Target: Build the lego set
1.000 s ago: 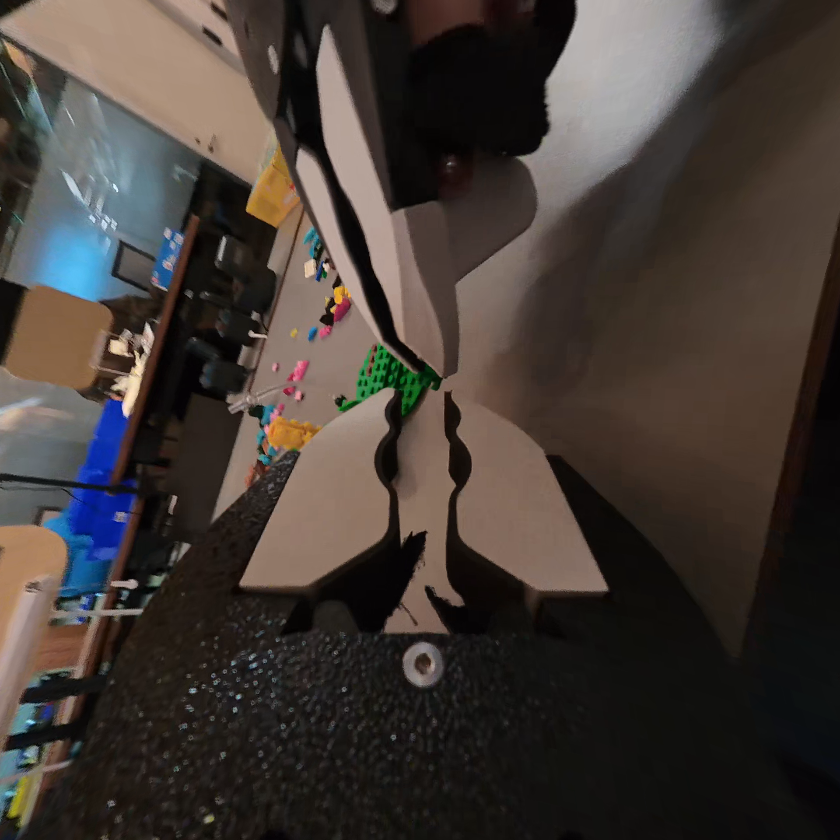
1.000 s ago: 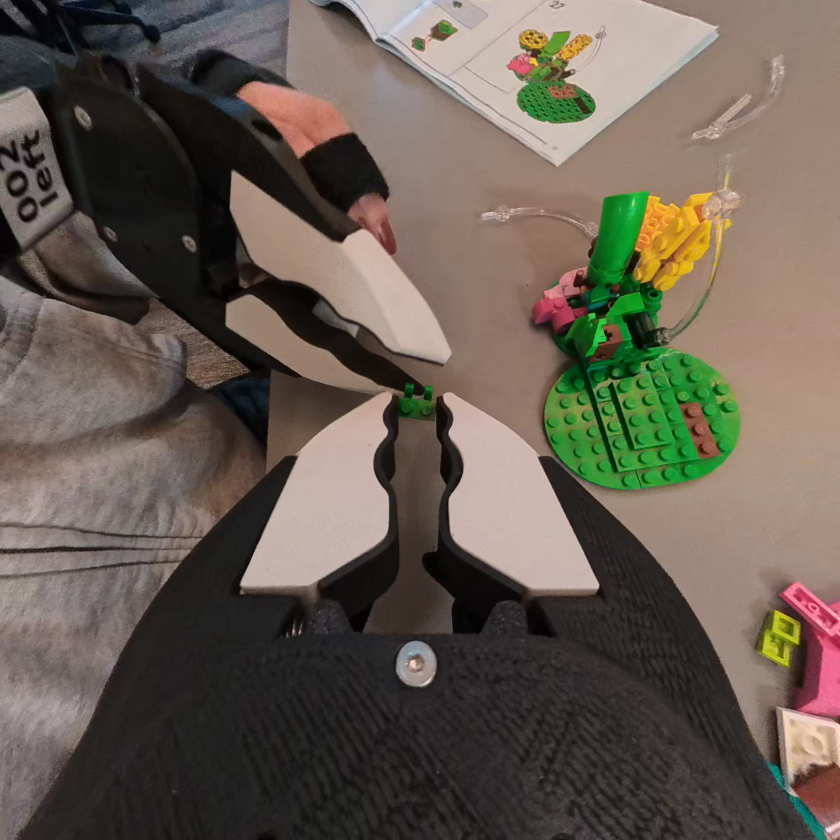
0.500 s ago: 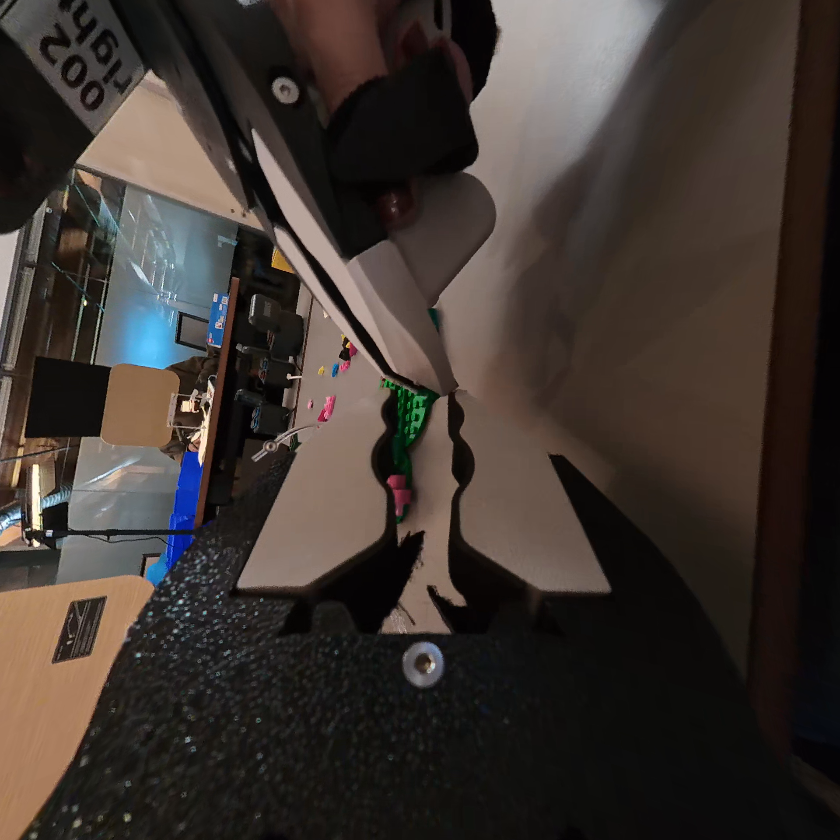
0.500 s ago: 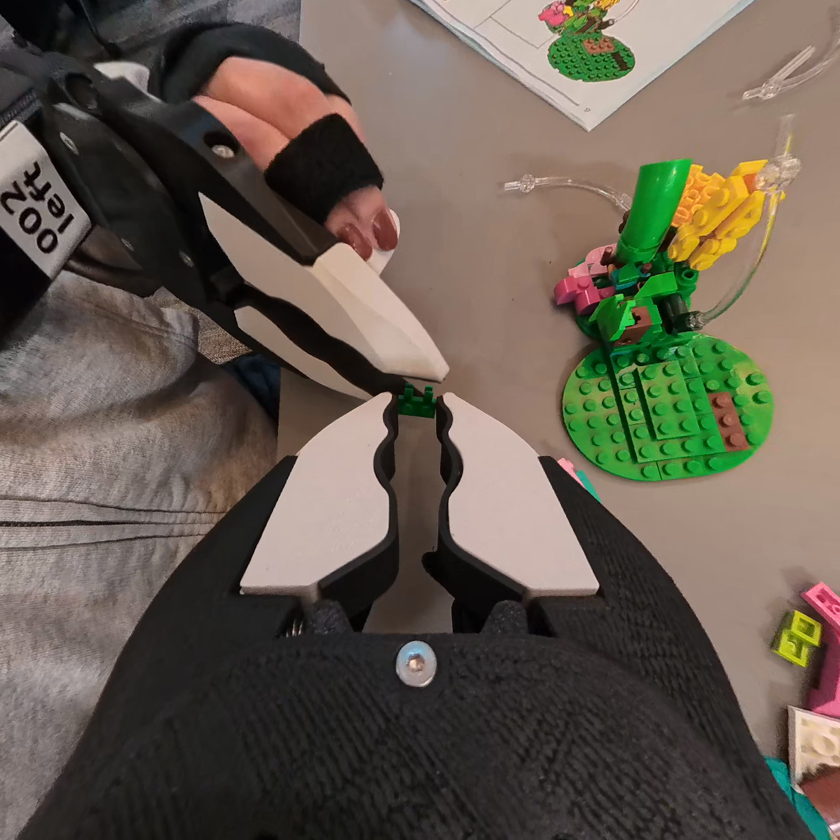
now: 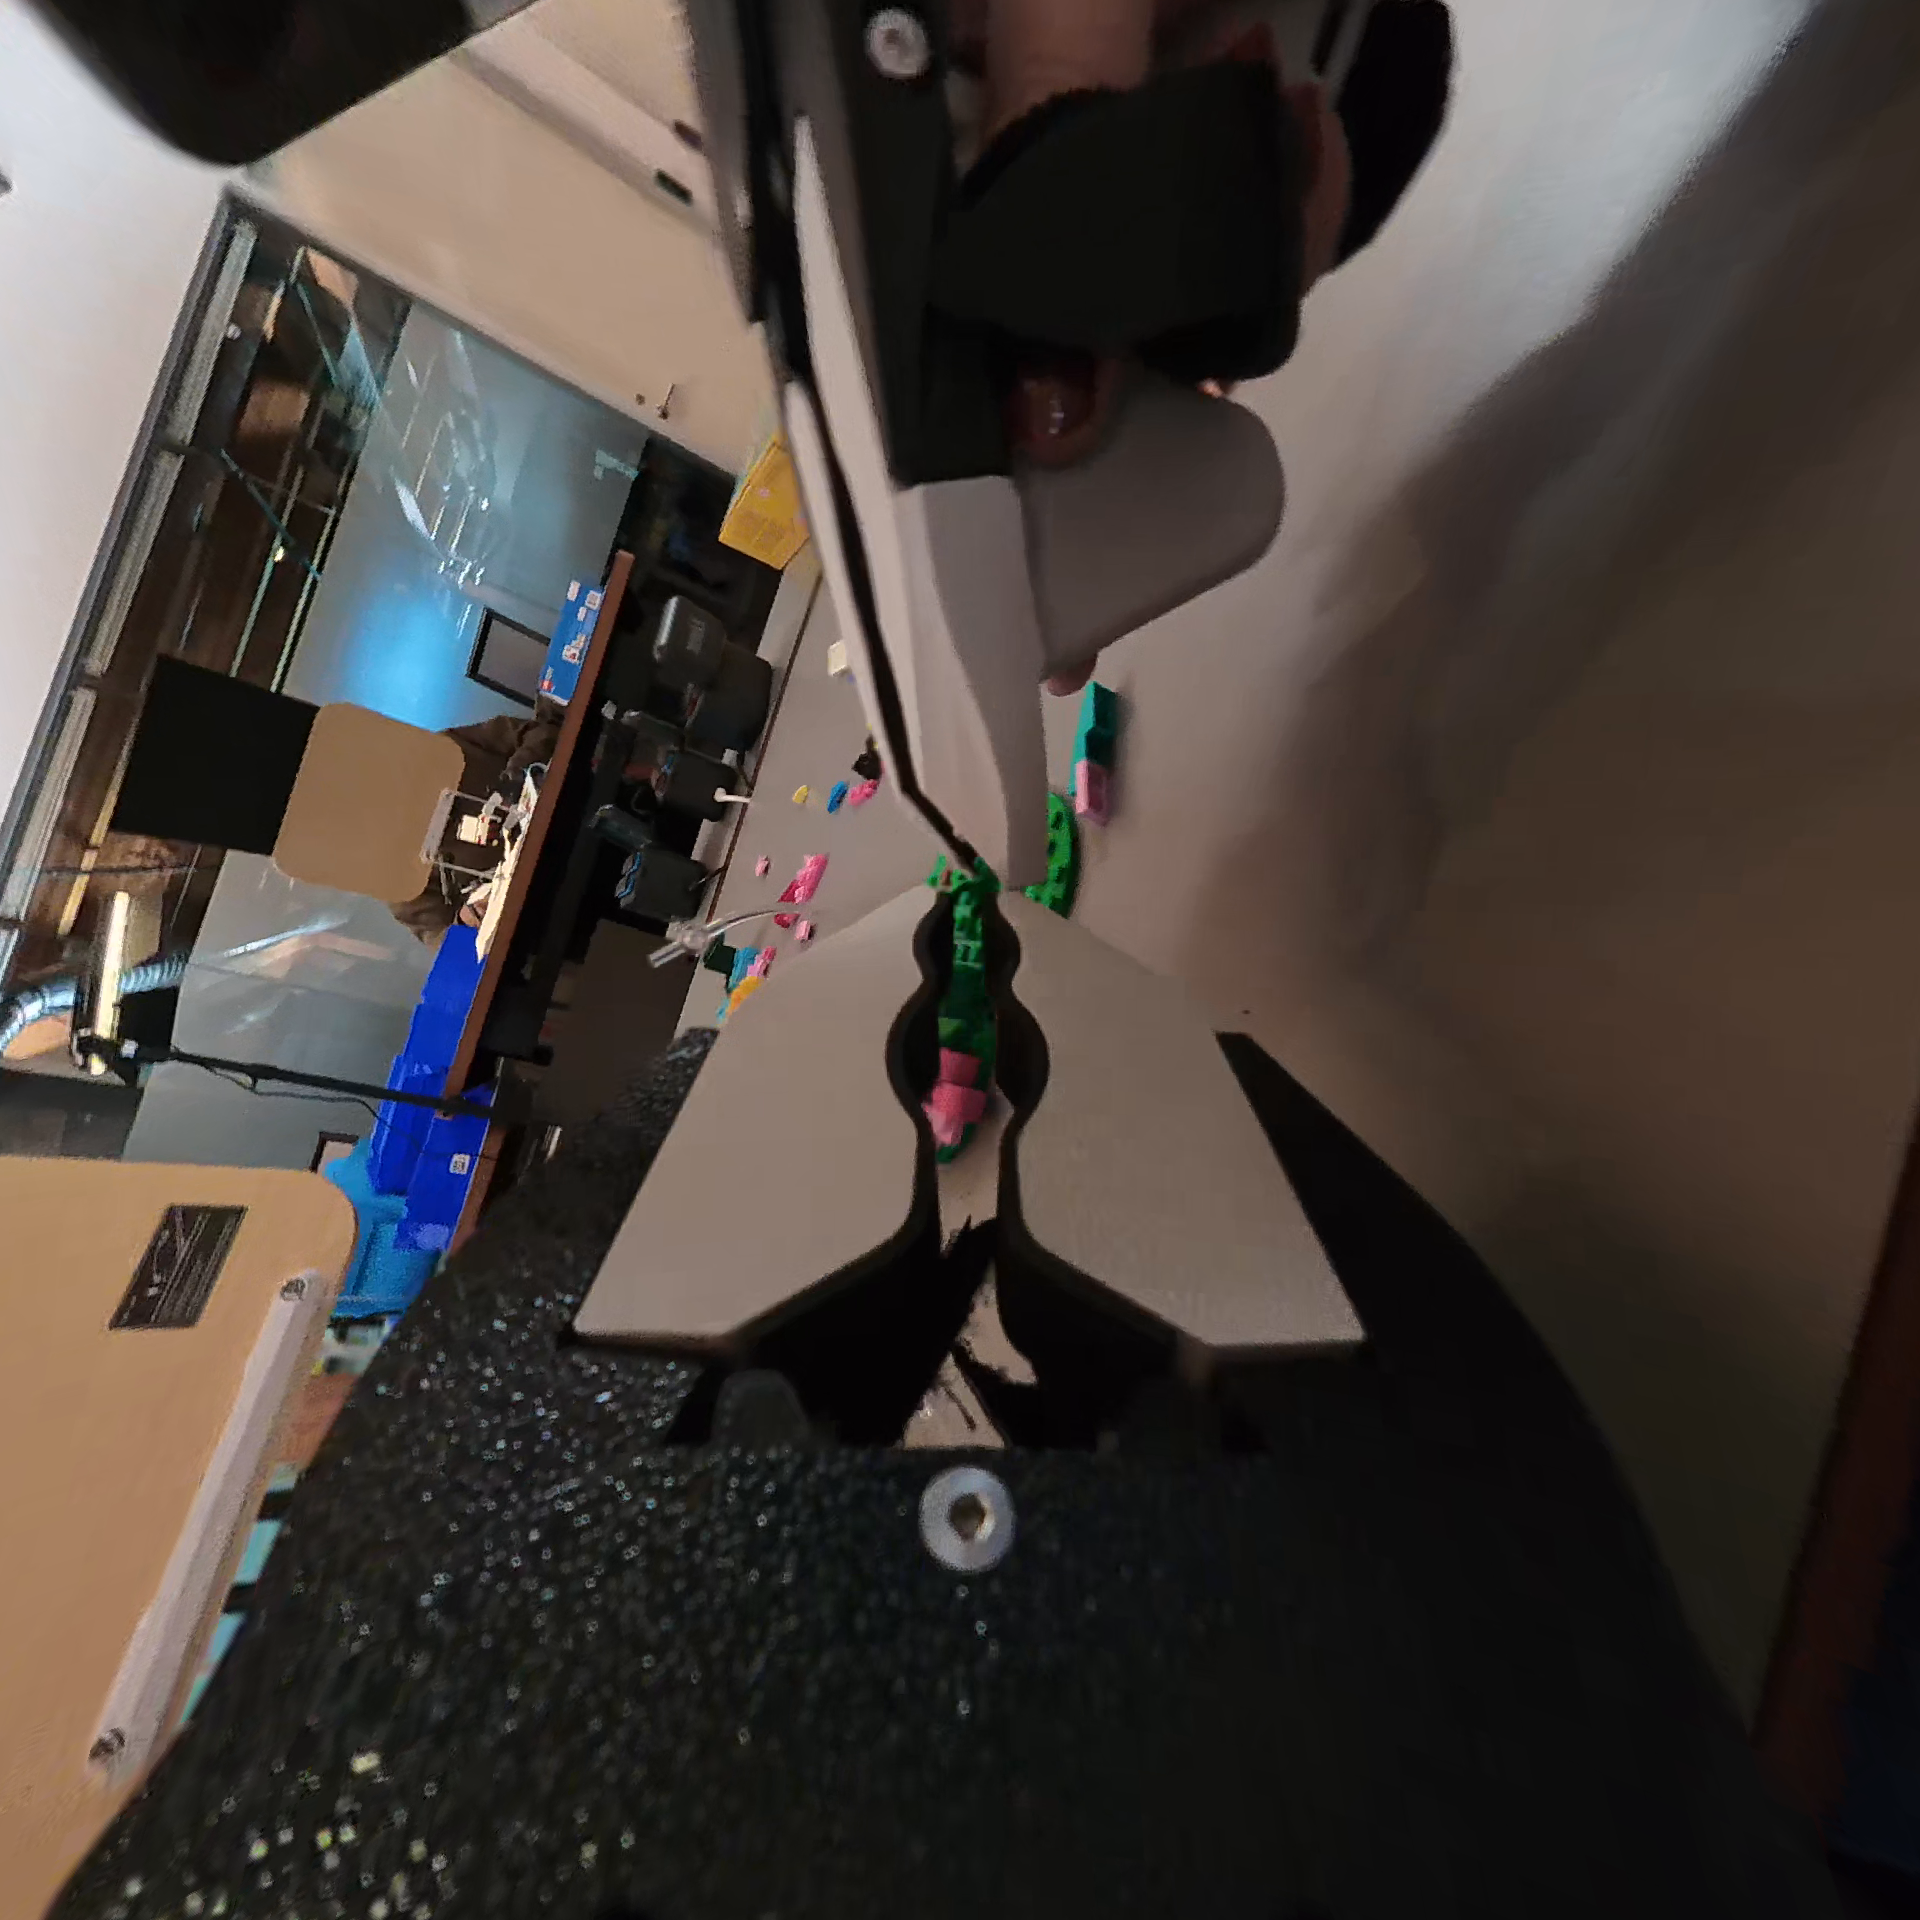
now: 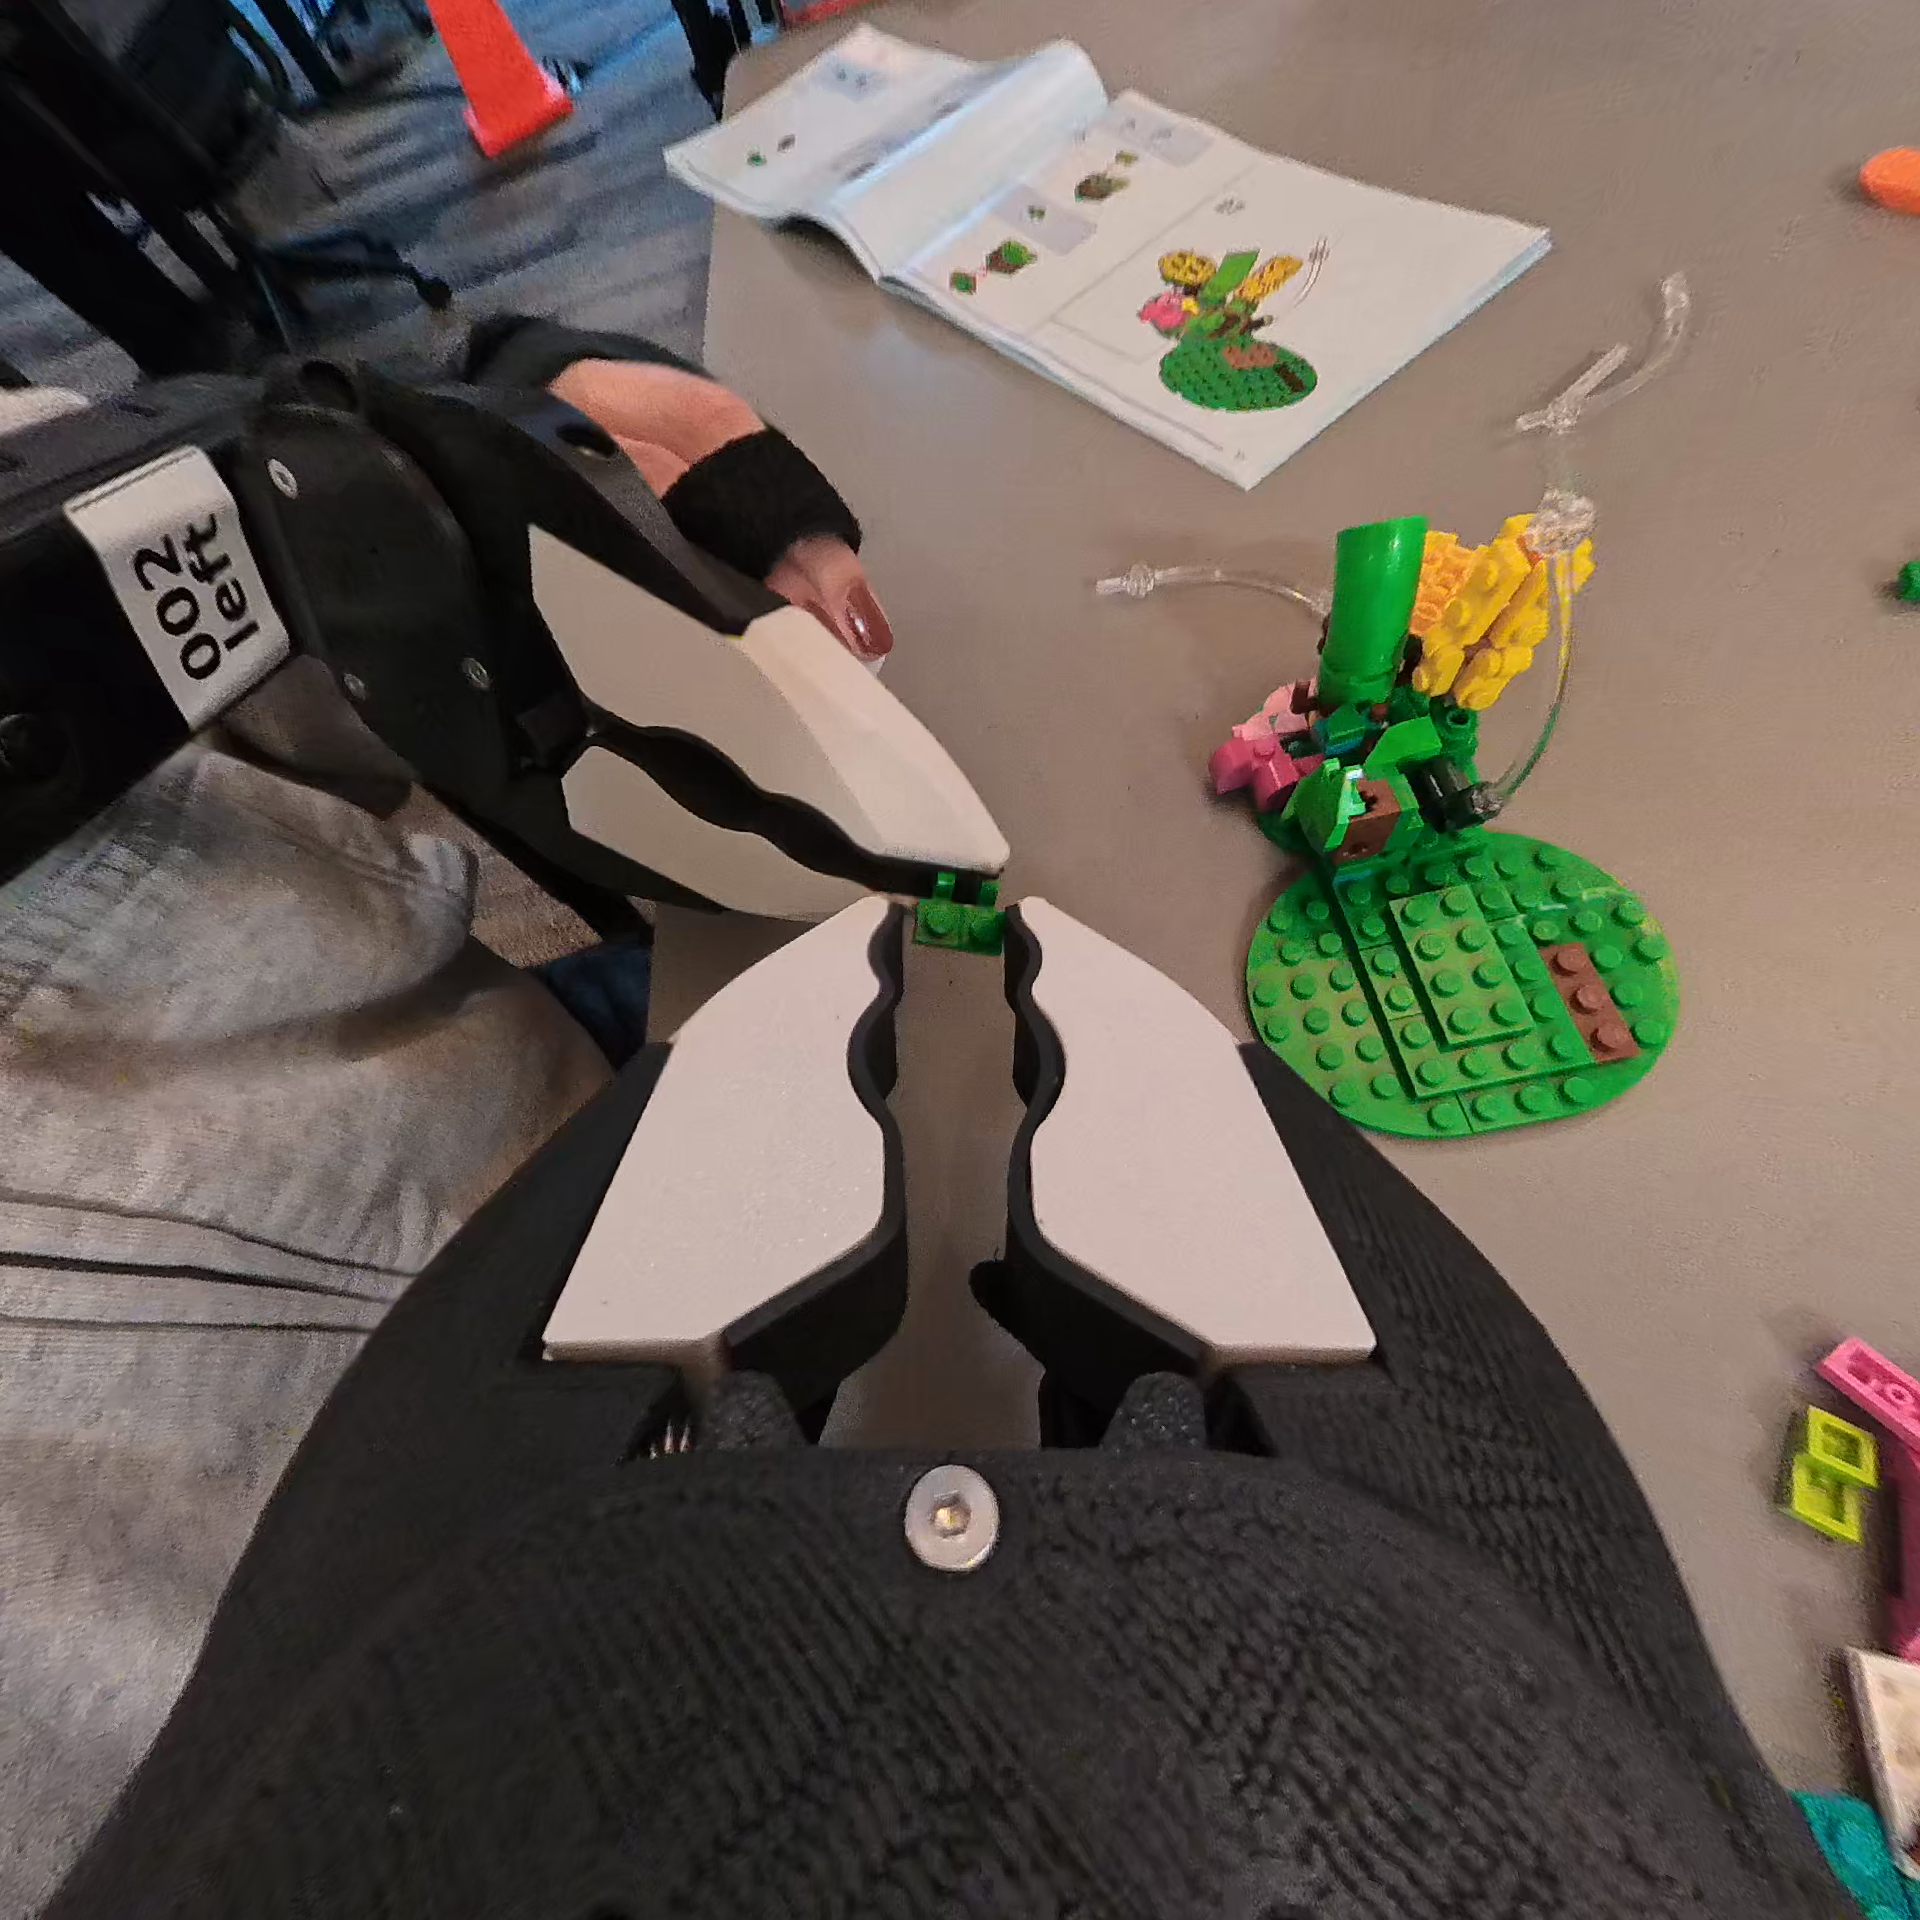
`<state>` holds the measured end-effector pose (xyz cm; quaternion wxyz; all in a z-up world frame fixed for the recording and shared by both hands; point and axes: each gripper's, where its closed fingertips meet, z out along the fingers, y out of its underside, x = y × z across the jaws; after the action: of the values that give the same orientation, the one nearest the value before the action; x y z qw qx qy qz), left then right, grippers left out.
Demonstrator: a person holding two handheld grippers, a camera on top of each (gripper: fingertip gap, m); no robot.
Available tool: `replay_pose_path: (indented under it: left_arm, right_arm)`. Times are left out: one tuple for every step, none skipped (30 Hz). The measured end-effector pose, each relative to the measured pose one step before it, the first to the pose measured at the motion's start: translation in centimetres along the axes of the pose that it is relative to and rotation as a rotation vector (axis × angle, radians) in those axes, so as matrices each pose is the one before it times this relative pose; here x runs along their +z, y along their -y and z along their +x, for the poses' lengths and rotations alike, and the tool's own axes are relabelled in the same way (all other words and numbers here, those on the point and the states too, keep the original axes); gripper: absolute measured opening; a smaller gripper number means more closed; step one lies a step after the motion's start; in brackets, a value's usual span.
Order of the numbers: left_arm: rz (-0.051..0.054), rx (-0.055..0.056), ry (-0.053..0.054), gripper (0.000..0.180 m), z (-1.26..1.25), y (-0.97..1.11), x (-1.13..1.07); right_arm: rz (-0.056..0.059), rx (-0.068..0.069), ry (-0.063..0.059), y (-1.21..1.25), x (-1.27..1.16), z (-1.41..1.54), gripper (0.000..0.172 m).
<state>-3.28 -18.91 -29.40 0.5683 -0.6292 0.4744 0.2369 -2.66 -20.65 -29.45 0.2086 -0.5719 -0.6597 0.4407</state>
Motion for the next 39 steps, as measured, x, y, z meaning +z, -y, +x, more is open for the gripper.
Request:
replay_pose_path:
  left_arm:
    - [0.0040, -0.0183, 0.0150, 0.005, -0.325, 0.019, -0.045]
    - [0.0052, -0.0168, 0.0142, 0.005, -0.300, 0.039, -0.045]
    - [0.0049, -0.0156, 0.0059, 0.005, -0.188, 0.037, -0.017]
    - [0.0054, -0.0129, 0.0041, 0.005, -0.114, 0.043, -0.012]
    - [0.0057, -0.0088, 0.0037, 0.005, -0.087, 0.046, -0.025]
    - [0.0049, -0.0073, 0.0053, 0.005, -0.101, 0.048, -0.024]
    - [0.0030, -0.0057, 0.0022, 0.005, -0.059, 0.018, -0.003]
    - [0.0025, -0.0039, 0.0042, 0.005, -0.075, 0.009, -0.010]
    - [0.0025, -0.0010, 0.0050, 0.005, -0.060, 0.025, 0.005]
    - [0.0009, 0.0008, 0.0044, 0.005, -0.064, -0.004, 0.015]
    - [0.0004, 0.0008, 0.0053, 0.005, -0.062, -0.007, 0.016]
    - [0.0004, 0.0006, 0.0044, 0.005, -0.048, -0.007, 0.016]
    - [-0.0005, -0.0001, 0.0004, 0.005, 0.006, -0.020, 0.019]
    - [-0.0006, -0.0036, -0.0034, 0.005, 0.064, -0.055, 0.041]
    - [0.0026, -0.0076, -0.0030, 0.005, 0.053, -0.018, 0.033]
    - [0.0036, -0.0069, -0.0017, 0.005, 0.038, -0.001, 0.011]
    - [0.0011, -0.0033, 0.0002, 0.005, -0.006, -0.005, 0.009]
    - [-0.0007, -0.0014, 0.0050, 0.005, -0.071, -0.013, 0.000]
    - [-0.0009, -0.0018, 0.0041, 0.005, -0.067, -0.010, 0.007]
    - [-0.0012, -0.0007, -0.0002, 0.005, 0.005, -0.026, 0.031]
    - [0.0004, -0.0003, 0.0014, 0.005, -0.005, -0.014, 0.004]
    - [0.0003, -0.0001, 0.0003, 0.005, 0.015, -0.021, 0.005]
    - [0.0011, 0.0006, 0.0006, 0.005, -0.002, -0.005, 0.009]
    - [0.0023, 0.0014, -0.0018, 0.005, 0.045, 0.000, 0.001]
    - [0.0027, -0.0013, -0.0083, 0.005, 0.135, -0.020, 0.038]
    - [0.0033, -0.0072, -0.0122, 0.005, 0.176, -0.044, 0.055]
    - [0.0028, -0.0131, -0.0154, 0.006, 0.203, -0.081, 0.071]
    - [-0.0009, -0.0160, -0.0227, 0.011, 0.290, -0.158, 0.113]
    - [-0.0077, -0.0129, -0.0155, 0.018, 0.200, -0.259, 0.148]
    - [-0.0152, -0.0008, 0.0025, 0.022, -0.035, -0.331, 0.131]
    - [-0.0152, 0.0145, 0.0092, 0.024, -0.108, -0.266, 0.107]
    - [-0.0056, 0.0253, 0.0055, 0.024, -0.035, -0.062, 0.047]
    - [0.0023, 0.0255, 0.0049, 0.023, -0.001, 0.096, 0.009]
    - [0.0051, 0.0228, 0.0069, 0.021, -0.005, 0.161, -0.022]
    - [0.0050, 0.0219, 0.0094, 0.019, -0.039, 0.172, -0.036]
    - [0.0010, 0.0211, 0.0113, 0.016, -0.045, 0.122, -0.041]
    - [0.0013, 0.0229, 0.0005, 0.012, 0.083, 0.102, -0.031]
    - [0.0035, 0.0218, -0.0038, 0.011, 0.161, 0.111, -0.046]
    - [0.0006, 0.0195, -0.0008, 0.010, 0.115, 0.056, -0.023]
  right_arm:
    - [0.0178, 0.0087, 0.0030, 0.174, -0.037, 0.015, 0.018]
    - [0.0141, 0.0080, 0.0045, 0.133, -0.015, -0.004, 0.018]
    - [0.0140, 0.0072, 0.0048, 0.158, -0.021, -0.039, 0.018]
    - [0.0127, 0.0063, 0.0039, 0.162, -0.016, -0.027, 0.017]
    - [0.0117, 0.0049, 0.0026, 0.168, -0.043, -0.020, 0.017]
    - [0.0091, 0.0045, 0.0036, 0.141, -0.049, -0.037, 0.017]
    - [0.0062, 0.0045, 0.0041, 0.087, -0.032, -0.050, 0.017]
    - [0.0060, 0.0042, 0.0037, 0.078, -0.037, -0.022, 0.017]
    - [0.0071, 0.0055, 0.0038, 0.078, -0.024, -0.018, 0.016]
    - [0.0066, 0.0060, 0.0040, 0.073, -0.027, -0.024, 0.016]
    - [0.0052, 0.0050, 0.0028, 0.043, -0.021, 0.007, 0.016]
    - [0.0059, 0.0035, 0.0014, 0.060, -0.022, -0.001, 0.016]
    - [0.0052, 0.0015, 0.0003, 0.045, -0.032, 0.017, 0.017]
    - [0.0052, 0.0012, -0.0004, 0.067, -0.032, 0.024, 0.018]
    - [0.0068, 0.0023, 0.0012, 0.098, -0.049, -0.007, 0.018]
    - [0.0078, 0.0033, 0.0004, 0.116, -0.053, 0.023, 0.019]
    - [0.0066, 0.0027, -0.0013, 0.100, -0.058, 0.040, 0.019]
    - [0.0042, 0.0013, -0.0019, 0.067, -0.046, 0.048, 0.019]
    - [-0.0017, -0.0006, -0.0020, -0.024, -0.024, 0.038, 0.019]
    - [-0.0013, -0.0022, 0.0011, -0.011, -0.006, -0.021, 0.018]
    - [0.0000, 0.0007, 0.0042, 0.010, 0.012, -0.079, 0.015]
    - [-0.0012, 0.0003, -0.0012, 0.005, -0.004, 0.001, 0.015]
    - [-0.0009, -0.0005, -0.0002, 0.000, 0.002, -0.003, 0.015]
    - [-0.0020, 0.0012, 0.0014, -0.023, 0.003, -0.009, 0.015]
    - [-0.0067, 0.0031, 0.0023, -0.090, 0.011, -0.007, 0.015]
    - [-0.0118, 0.0026, 0.0013, -0.150, 0.003, 0.022, 0.015]
    - [-0.0121, 0.0009, -0.0020, -0.163, -0.012, 0.062, 0.015]
    - [-0.0115, -0.0012, -0.0063, -0.145, -0.022, 0.082, 0.015]
    - [-0.0112, -0.0039, -0.0080, -0.133, -0.030, 0.096, 0.015]
    - [-0.0092, -0.0031, -0.0056, -0.077, -0.041, 0.044, 0.015]
    - [-0.0076, -0.0002, -0.0024, -0.060, -0.042, -0.012, 0.015]
    - [-0.0072, 0.0007, -0.0007, -0.036, -0.028, -0.039, 0.015]
    - [-0.0064, -0.0001, -0.0021, -0.030, -0.030, -0.018, 0.015]
    - [-0.0093, -0.0012, -0.0030, -0.076, 0.005, -0.007, 0.015]
    - [-0.0103, -0.0023, -0.0034, -0.102, 0.026, -0.014, 0.015]
    - [-0.0107, -0.0030, -0.0007, -0.116, 0.031, -0.049, 0.015]
    - [-0.0085, -0.0027, 0.0011, -0.088, 0.050, -0.084, 0.015]
    - [-0.0096, -0.0007, 0.0012, -0.116, 0.054, -0.061, 0.015]
    - [-0.0079, -0.0007, 0.0021, -0.098, 0.059, -0.075, 0.015]
